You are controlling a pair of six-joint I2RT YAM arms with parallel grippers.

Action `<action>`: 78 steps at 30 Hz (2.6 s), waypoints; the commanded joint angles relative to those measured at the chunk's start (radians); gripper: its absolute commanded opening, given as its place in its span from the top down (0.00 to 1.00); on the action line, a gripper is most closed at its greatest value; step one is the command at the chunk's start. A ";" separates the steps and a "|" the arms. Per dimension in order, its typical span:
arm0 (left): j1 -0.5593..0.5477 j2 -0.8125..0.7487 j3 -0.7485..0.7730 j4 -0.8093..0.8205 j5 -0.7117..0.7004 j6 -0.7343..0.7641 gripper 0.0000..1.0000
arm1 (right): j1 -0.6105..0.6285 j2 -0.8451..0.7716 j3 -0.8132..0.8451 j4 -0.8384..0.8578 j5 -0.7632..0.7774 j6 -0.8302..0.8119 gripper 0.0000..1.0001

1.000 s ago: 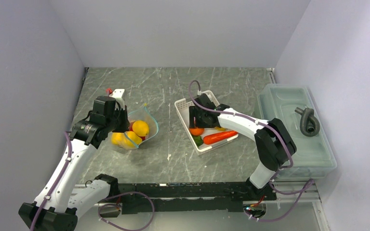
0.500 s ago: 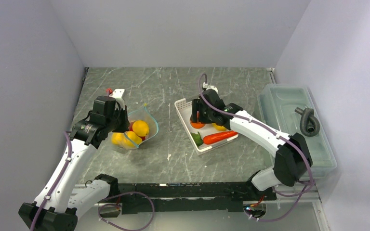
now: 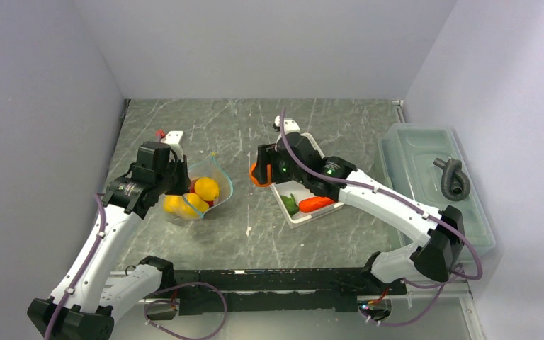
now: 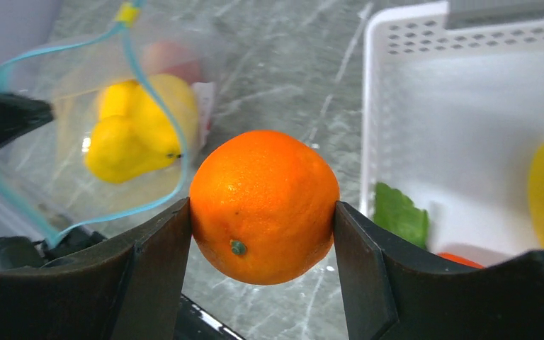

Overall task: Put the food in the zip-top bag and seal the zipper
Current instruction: Pick up the fake fruit from the bin, then place the fake fruit in the zipper food storage bag.

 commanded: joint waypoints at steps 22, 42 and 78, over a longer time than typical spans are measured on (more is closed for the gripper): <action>-0.001 -0.013 0.004 0.031 0.013 0.019 1.00 | 0.188 0.287 0.319 0.220 -0.101 -0.017 0.67; -0.001 -0.019 0.004 0.031 0.013 0.019 1.00 | 0.199 0.446 0.401 0.252 -0.124 0.027 0.33; 0.000 -0.010 0.004 0.030 0.012 0.019 1.00 | 0.198 0.155 0.065 0.195 0.029 0.159 0.21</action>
